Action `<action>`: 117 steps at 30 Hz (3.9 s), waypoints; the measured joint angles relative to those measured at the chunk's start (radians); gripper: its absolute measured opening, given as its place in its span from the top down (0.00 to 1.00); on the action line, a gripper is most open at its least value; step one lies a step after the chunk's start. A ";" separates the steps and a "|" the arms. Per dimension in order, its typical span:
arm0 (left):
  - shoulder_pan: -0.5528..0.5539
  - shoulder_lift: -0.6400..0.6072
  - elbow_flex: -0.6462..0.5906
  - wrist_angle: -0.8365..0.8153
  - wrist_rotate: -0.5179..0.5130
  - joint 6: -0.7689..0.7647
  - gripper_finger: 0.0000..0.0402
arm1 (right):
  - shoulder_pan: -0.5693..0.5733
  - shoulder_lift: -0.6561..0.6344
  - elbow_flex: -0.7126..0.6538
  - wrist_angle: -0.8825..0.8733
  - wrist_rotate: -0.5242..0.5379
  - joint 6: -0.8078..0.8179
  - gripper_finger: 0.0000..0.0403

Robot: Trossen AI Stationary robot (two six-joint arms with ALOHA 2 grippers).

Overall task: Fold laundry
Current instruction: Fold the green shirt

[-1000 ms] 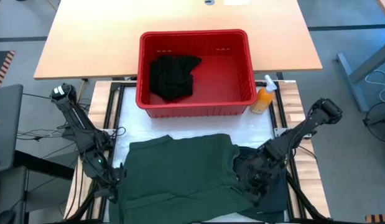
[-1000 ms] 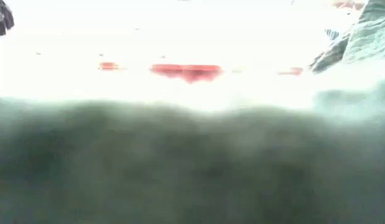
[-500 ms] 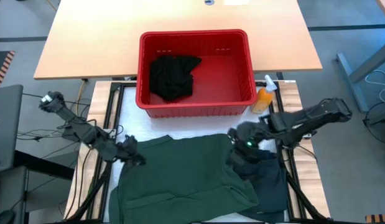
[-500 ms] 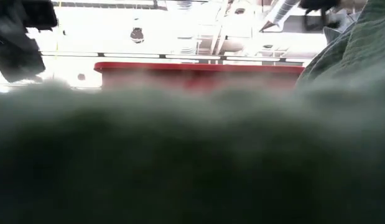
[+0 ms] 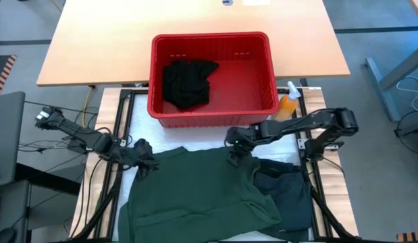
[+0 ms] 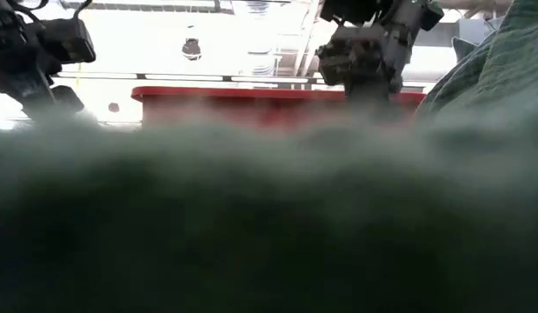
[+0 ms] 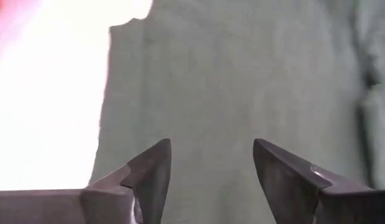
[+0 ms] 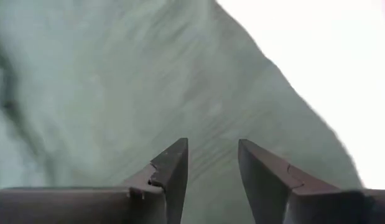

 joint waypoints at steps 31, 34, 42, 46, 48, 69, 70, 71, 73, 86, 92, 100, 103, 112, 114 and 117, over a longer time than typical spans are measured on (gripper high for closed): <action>0.011 0.467 0.009 -0.240 0.014 -0.091 0.47 | -0.109 0.314 0.005 -0.047 0.146 -0.446 0.60; 0.011 0.506 0.012 -0.238 0.020 -0.083 0.58 | -0.109 0.306 0.003 -0.044 0.147 -0.441 0.66; 0.012 0.497 0.003 -0.263 -0.058 -0.111 0.98 | -0.102 0.227 -0.005 -0.040 0.148 -0.421 0.96; 0.031 0.459 0.026 -0.397 -0.099 -0.125 0.99 | -0.108 0.159 -0.002 -0.053 0.234 -0.417 0.94; 0.046 0.416 0.043 -0.410 -0.126 -0.144 1.00 | -0.114 0.132 -0.002 -0.059 0.292 -0.404 0.95; 0.088 0.275 0.420 -0.675 -0.074 -0.072 1.00 | -0.040 -0.091 0.068 -0.253 0.241 -0.364 0.96; 0.088 0.275 0.431 -0.677 -0.048 -0.054 1.00 | -0.023 -0.095 0.084 -0.272 0.234 -0.359 0.96; 0.088 0.275 0.440 -0.678 -0.023 -0.041 1.00 | -0.007 -0.096 0.099 -0.290 0.218 -0.354 0.96; 0.087 0.275 0.456 -0.687 0.023 -0.027 1.00 | 0.028 -0.097 0.132 -0.323 0.186 -0.333 0.96; -0.042 0.275 0.565 -0.681 0.220 0.032 1.00 | 0.265 -0.088 0.226 -0.390 0.067 -0.117 0.96; -0.045 0.292 0.565 -0.663 0.171 0.033 1.00 | 0.235 -0.015 0.226 -0.423 0.113 -0.130 0.96; -0.045 0.341 0.565 -0.641 0.157 0.040 1.00 | 0.102 0.144 0.228 -0.412 0.129 -0.314 0.96; -0.045 0.358 0.565 -0.630 0.157 0.043 1.00 | 0.031 0.181 0.227 -0.401 0.133 -0.319 0.96; -0.046 0.367 0.565 -0.630 0.141 0.053 1.00 | -0.143 0.204 0.228 -0.223 0.124 -0.290 0.96; -0.046 0.368 0.565 -0.631 0.138 0.055 1.00 | -0.158 0.204 0.239 -0.217 0.114 -0.304 0.96; -0.046 0.366 0.565 -0.656 0.125 0.063 1.00 | -0.162 0.204 0.278 -0.310 0.096 -0.331 0.96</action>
